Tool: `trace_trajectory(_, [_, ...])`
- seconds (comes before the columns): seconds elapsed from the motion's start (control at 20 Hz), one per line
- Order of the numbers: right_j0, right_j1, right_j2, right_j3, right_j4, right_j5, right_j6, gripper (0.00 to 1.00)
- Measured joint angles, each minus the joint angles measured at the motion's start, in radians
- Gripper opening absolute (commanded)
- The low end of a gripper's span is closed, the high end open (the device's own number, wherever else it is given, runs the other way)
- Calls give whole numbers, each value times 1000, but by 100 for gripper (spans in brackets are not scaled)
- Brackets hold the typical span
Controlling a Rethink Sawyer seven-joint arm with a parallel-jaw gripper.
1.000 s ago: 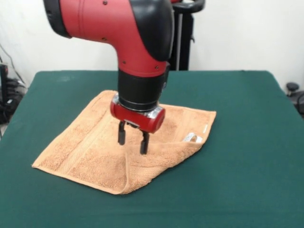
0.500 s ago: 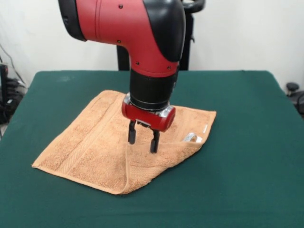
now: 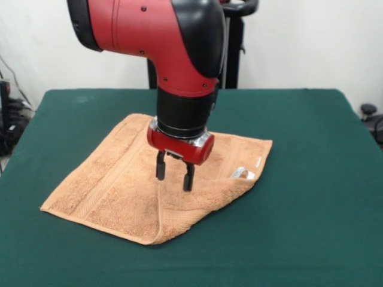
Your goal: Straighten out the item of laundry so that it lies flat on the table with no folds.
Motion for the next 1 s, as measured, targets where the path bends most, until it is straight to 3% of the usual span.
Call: trace_trajectory(1.0, [-70, 11, 0, 20, 0, -26, 0, 100])
